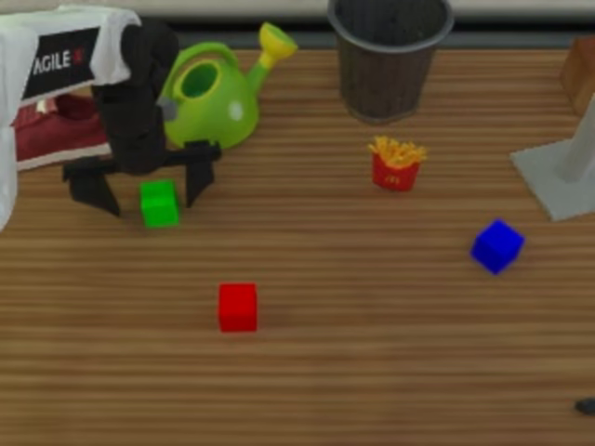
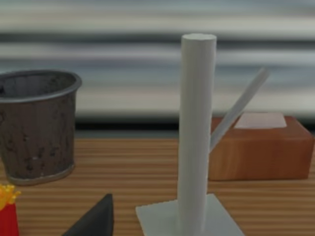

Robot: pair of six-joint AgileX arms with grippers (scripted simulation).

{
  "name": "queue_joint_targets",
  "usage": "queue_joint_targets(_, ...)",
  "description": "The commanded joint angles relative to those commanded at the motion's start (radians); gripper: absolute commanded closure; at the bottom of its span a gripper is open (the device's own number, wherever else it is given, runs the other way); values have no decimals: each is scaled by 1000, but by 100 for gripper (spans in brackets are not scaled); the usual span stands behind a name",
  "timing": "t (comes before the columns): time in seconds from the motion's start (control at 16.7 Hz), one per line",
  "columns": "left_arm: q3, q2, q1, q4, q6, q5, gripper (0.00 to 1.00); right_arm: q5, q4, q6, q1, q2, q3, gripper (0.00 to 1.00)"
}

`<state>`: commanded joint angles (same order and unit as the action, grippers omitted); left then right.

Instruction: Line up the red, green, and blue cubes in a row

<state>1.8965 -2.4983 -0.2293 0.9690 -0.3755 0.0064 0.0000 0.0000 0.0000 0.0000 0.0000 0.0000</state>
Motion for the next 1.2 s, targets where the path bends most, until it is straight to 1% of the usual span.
queue_joint_targets(0.48,0,0,0,0,0,0,98,0,0,0,0,0,0,0)
queue_joint_targets(0.54,0,0,0,0,0,0,100,0,0,0,0,0,0,0)
queue_joint_targets(0.96,0,0,0,0,0,0,100,0,0,0,0,0,0,0)
queue_joint_targets(1.02,5,35,-1,13,8,-11,100,0,0,0,0,0,0,0)
queue_joint_targets(1.2,41,46,2,54,8,-11,100,0,0,0,0,0,0,0)
